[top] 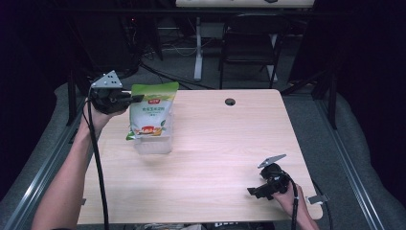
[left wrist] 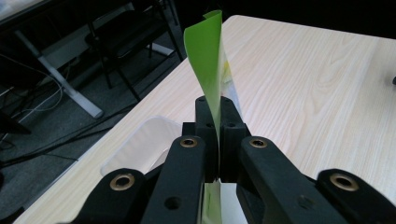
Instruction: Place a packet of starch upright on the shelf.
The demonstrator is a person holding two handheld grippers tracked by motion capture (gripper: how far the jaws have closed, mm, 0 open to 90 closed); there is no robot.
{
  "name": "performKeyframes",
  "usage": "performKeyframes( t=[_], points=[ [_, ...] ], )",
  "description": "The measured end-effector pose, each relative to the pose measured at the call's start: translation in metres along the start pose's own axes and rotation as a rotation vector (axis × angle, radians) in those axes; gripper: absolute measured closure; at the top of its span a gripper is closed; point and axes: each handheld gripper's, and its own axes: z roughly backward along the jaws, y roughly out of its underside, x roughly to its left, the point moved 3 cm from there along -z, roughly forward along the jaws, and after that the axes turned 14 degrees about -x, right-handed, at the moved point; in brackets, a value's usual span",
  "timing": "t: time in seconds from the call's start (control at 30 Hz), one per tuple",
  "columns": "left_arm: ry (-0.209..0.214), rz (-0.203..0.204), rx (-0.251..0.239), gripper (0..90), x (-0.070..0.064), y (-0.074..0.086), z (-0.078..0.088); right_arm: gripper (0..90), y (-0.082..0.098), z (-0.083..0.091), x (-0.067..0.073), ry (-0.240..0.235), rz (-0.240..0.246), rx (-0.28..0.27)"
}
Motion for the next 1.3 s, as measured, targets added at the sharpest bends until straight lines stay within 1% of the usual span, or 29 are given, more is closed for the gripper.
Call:
performKeyframes(
  t=[0.07, 0.1, 0.17, 0.27, 0.37, 0.4, 0.43, 0.47, 0.5, 0.57, 0.6, 0.67, 0.7, 0.73, 0.77, 0.83, 0.87, 0.9, 0.97, 1.0, 1.07, 1.1, 1.13, 1.17, 1.2, 1.23, 1.27, 1.3],
  points=[
    [0.003, -0.006, 0.001, 89.9, 0.001, 0.002, -0.001, 13.5, 0.000, 0.000, 0.000, 0.003, 0.001, 0.002],
    [0.012, -0.004, -0.005, 89.9, 0.002, 0.005, -0.002, 13.5, 0.000, -0.001, 0.000, -0.010, -0.005, 0.000],
    [0.016, -0.004, -0.008, 89.9, 0.002, 0.007, -0.003, 13.5, 0.000, -0.001, 0.001, -0.015, -0.012, -0.006],
    [0.025, -0.015, -0.004, 89.9, 0.003, 0.014, -0.006, 13.5, 0.001, -0.001, 0.000, -0.010, -0.010, -0.007],
    [0.040, -0.003, -0.015, 89.9, 0.005, 0.024, -0.009, 13.5, 0.001, -0.001, 0.000, -0.008, -0.012, -0.006],
    [0.040, -0.003, -0.015, 89.9, 0.005, 0.024, -0.009, 13.5, 0.001, -0.001, 0.000, -0.008, -0.012, -0.006],
    [0.049, -0.005, -0.011, 89.9, 0.005, 0.026, -0.010, 13.5, 0.001, -0.001, 0.000, -0.009, -0.012, -0.005],
    [0.047, -0.007, -0.012, 89.9, 0.005, 0.028, -0.011, 13.5, 0.001, -0.001, 0.000, -0.010, -0.012, -0.004],
    [0.055, 0.001, -0.008, 89.9, 0.005, 0.032, -0.015, 13.5, 0.001, -0.001, -0.001, -0.006, -0.007, 0.000],
    [0.058, -0.004, 0.013, 89.8, 0.006, 0.037, -0.019, 13.5, 0.001, -0.001, -0.001, -0.008, -0.008, -0.002],
    [0.058, -0.004, 0.013, 89.7, 0.006, 0.037, -0.019, 13.5, 0.001, -0.001, -0.001, -0.008, -0.008, -0.002],
    [0.054, -0.003, 0.035, 89.7, 0.007, 0.043, -0.022, 13.5, 0.001, -0.001, -0.001, -0.007, -0.009, -0.002],
    [0.055, 0.011, 0.042, 89.7, 0.009, 0.049, -0.025, 13.5, 0.001, -0.001, -0.001, -0.002, -0.013, -0.007],
    [0.055, 0.011, 0.042, 89.7, 0.009, 0.049, -0.025, 13.5, 0.001, -0.001, -0.001, -0.002, -0.013, -0.005],
    [0.061, 0.016, 0.066, 89.7, 0.010, 0.054, -0.027, 13.5, 0.001, -0.001, -0.001, -0.002, -0.013, -0.007],
    [0.063, 0.021, 0.073, 89.7, 0.009, 0.057, -0.029, 13.5, 0.002, -0.001, -0.001, -0.002, -0.013, -0.006],
    [0.058, 0.031, 0.075, 89.7, 0.009, 0.059, -0.029, 13.5, 0.002, -0.002, 0.000, 0.004, -0.025, -0.018],
    [0.058, 0.041, 0.068, 89.6, 0.010, 0.060, -0.029, 13.5, 0.001, -0.001, -0.001, -0.006, -0.011, 0.000],
    [0.045, 0.059, 0.066, 89.0, 0.010, 0.061, -0.028, 13.5, 0.001, -0.001, -0.001, -0.006, -0.009, 0.002],
    [0.045, 0.059, 0.066, 88.1, 0.010, 0.061, -0.028, 13.5, 0.001, -0.001, -0.001, -0.006, -0.009, 0.002],
    [0.029, 0.080, 0.074, 84.7, 0.009, 0.062, -0.027, 13.5, 0.001, -0.001, -0.001, -0.006, -0.009, 0.002],
    [0.029, 0.080, 0.074, 82.2, 0.009, 0.062, -0.027, 13.5, 0.001, -0.001, -0.001, -0.006, -0.008, 0.002],
    [0.024, 0.089, 0.080, 78.6, 0.009, 0.062, -0.027, 13.5, 0.001, -0.001, -0.001, -0.001, -0.004, 0.004],
    [-0.003, 0.101, 0.102, 73.2, 0.009, 0.062, -0.028, 13.5, 0.001, -0.001, 0.000, -0.001, -0.004, 0.002],
    [-0.002, 0.109, 0.102, 71.6, 0.009, 0.062, -0.029, 13.5, 0.001, -0.001, 0.000, -0.004, -0.002, 0.004],
    [-0.022, 0.105, 0.110, 68.3, 0.009, 0.061, -0.029, 13.5, 0.001, -0.001, 0.000, -0.002, -0.002, 0.004],
    [-0.044, 0.108, 0.115, 62.7, 0.009, 0.060, -0.030, 13.5, 0.001, -0.001, 0.000, -0.002, -0.003, 0.002],
    [-0.044, 0.108, 0.115, 57.9, 0.009, 0.060, -0.030, 13.5, 0.001, -0.001, 0.000, -0.002, -0.003, 0.002]
  ],
)
